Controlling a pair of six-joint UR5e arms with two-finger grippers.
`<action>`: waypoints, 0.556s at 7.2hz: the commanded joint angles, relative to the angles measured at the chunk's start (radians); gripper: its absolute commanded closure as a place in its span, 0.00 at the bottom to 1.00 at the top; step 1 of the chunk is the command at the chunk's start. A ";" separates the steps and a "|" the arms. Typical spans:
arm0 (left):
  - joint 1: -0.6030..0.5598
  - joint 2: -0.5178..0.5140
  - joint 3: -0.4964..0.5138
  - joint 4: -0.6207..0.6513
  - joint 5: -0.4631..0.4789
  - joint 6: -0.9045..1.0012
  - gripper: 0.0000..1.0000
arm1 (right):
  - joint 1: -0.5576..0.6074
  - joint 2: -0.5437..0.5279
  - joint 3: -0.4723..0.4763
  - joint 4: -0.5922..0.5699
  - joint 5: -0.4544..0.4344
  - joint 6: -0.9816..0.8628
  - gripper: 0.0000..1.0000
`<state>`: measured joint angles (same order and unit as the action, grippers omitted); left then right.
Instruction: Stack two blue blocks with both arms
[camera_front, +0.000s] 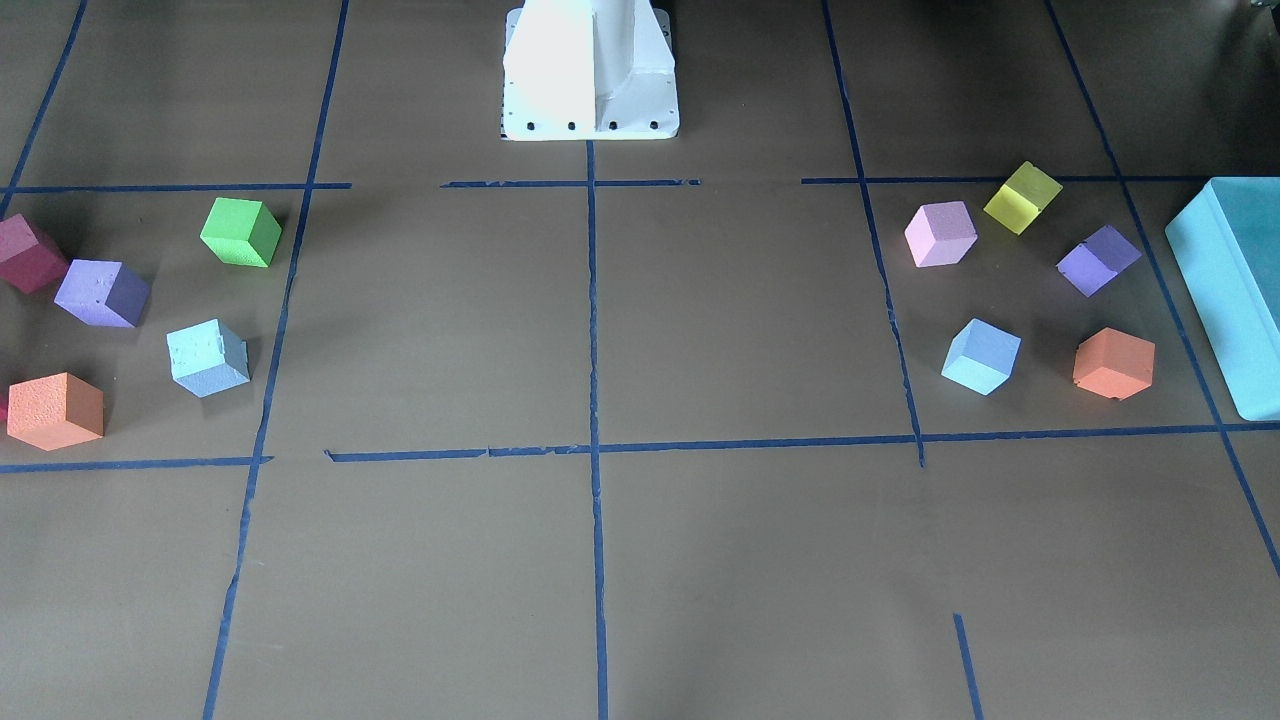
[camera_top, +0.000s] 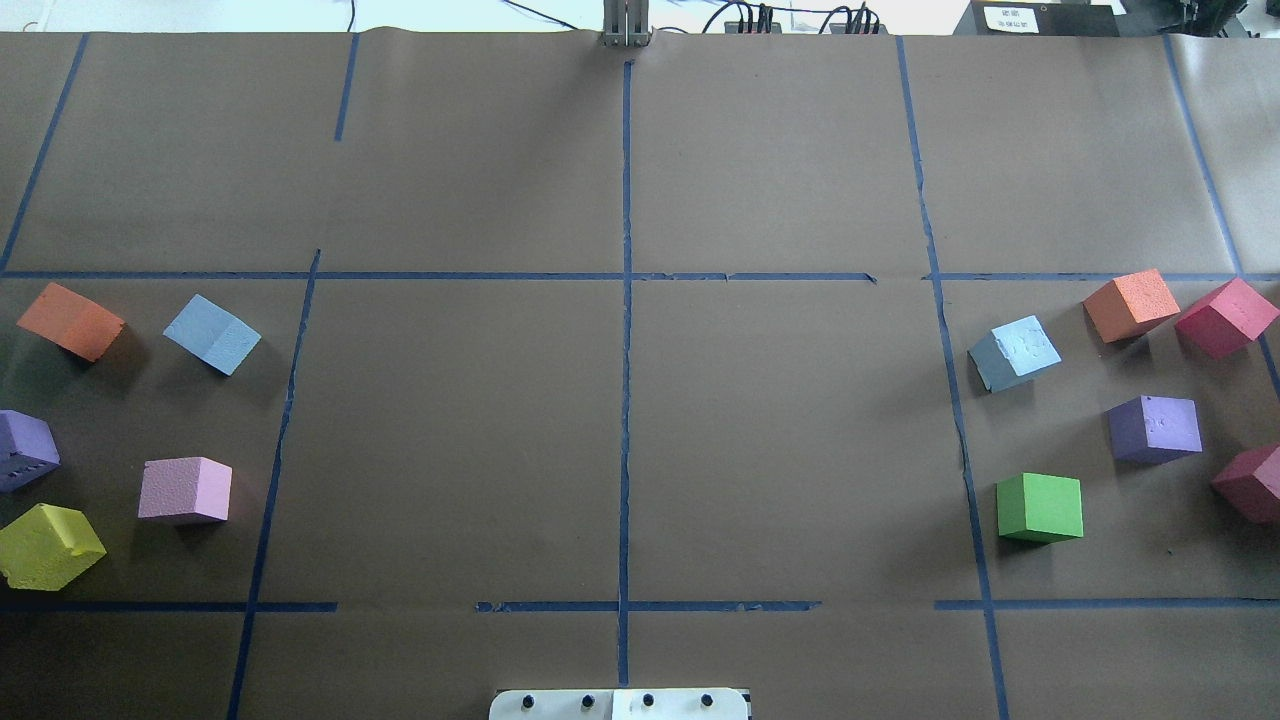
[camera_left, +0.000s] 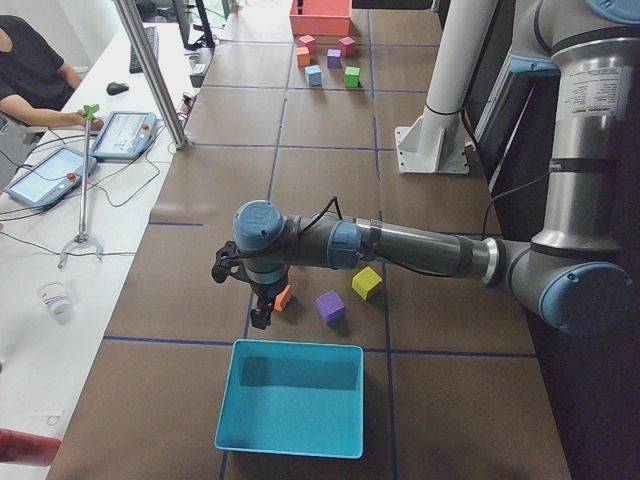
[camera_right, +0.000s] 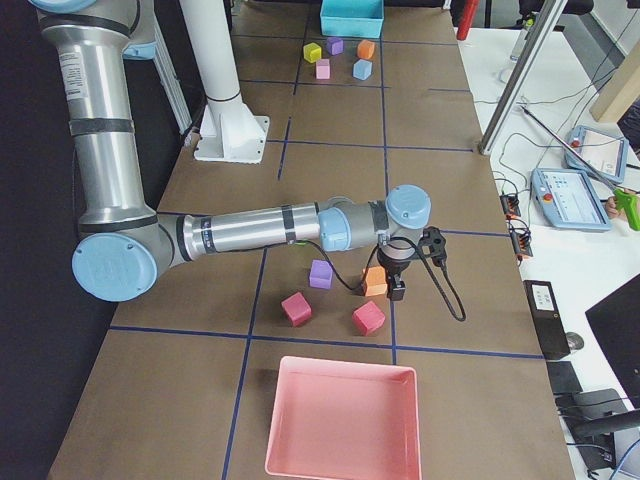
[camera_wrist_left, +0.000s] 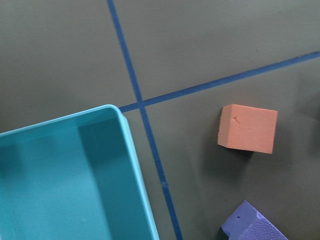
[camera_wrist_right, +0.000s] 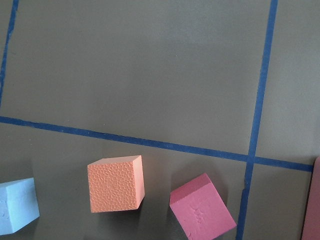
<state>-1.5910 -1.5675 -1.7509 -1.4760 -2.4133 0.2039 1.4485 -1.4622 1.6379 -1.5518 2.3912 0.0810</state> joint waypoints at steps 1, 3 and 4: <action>0.003 0.001 -0.003 -0.007 -0.015 -0.003 0.00 | 0.000 0.000 0.019 -0.002 0.002 -0.001 0.00; 0.005 -0.005 -0.010 -0.006 -0.013 -0.001 0.00 | 0.000 -0.013 0.028 -0.004 -0.001 -0.009 0.00; 0.006 -0.005 -0.022 -0.010 -0.016 -0.003 0.00 | 0.000 -0.013 0.029 0.009 -0.001 -0.012 0.00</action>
<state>-1.5861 -1.5714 -1.7618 -1.4816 -2.4272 0.2020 1.4481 -1.4738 1.6643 -1.5524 2.3903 0.0729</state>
